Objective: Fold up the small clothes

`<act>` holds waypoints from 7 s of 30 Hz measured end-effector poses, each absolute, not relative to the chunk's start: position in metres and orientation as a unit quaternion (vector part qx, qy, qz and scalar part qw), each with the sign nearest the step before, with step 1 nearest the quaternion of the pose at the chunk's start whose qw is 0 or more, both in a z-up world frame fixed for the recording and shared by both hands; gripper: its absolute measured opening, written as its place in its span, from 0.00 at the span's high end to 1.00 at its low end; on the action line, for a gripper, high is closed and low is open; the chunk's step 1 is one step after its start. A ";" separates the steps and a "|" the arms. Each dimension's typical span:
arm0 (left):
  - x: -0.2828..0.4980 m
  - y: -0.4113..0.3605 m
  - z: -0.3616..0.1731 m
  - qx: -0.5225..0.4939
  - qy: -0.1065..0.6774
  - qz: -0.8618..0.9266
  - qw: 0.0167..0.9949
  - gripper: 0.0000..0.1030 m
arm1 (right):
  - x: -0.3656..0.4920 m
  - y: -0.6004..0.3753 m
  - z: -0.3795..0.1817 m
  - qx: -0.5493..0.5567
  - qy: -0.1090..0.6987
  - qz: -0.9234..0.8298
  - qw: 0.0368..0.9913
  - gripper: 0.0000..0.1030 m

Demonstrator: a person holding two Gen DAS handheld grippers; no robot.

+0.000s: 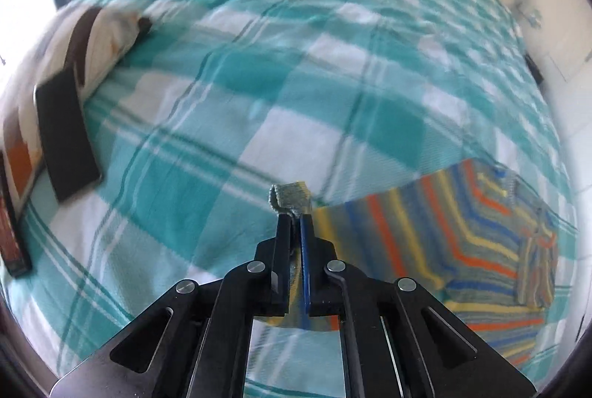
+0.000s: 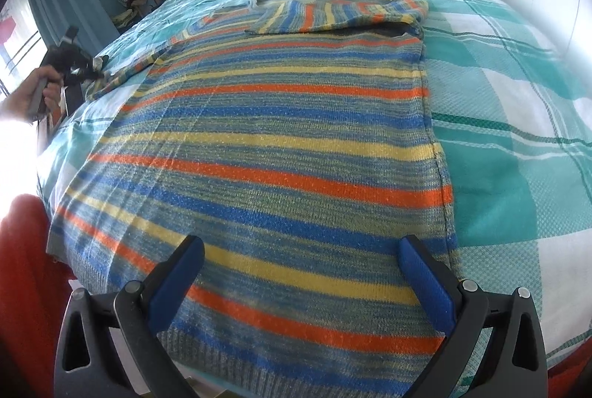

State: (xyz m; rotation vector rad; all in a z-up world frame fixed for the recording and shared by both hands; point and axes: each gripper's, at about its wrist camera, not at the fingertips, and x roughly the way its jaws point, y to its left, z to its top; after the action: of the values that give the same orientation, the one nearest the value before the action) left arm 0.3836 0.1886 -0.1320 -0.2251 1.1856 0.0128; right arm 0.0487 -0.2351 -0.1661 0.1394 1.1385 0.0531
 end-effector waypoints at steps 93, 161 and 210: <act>0.107 -0.005 -0.211 0.087 0.518 -0.150 0.838 0.01 | 0.049 -0.211 -0.192 -0.051 0.555 -0.021 0.830 0.00; 0.110 -0.007 -0.213 0.094 0.523 -0.152 0.834 0.01 | 0.047 -0.208 -0.194 -0.059 0.552 -0.033 0.831 0.00; 0.297 0.056 -0.109 -0.152 0.522 -0.188 0.818 0.97 | 0.189 -0.367 -0.086 0.235 0.467 0.015 0.852 0.94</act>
State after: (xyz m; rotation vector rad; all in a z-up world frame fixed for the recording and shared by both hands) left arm 0.2974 0.0562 -0.1094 -0.3237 1.1123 -0.4014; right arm 0.1891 -0.3668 -0.0858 0.4953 0.9821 0.0319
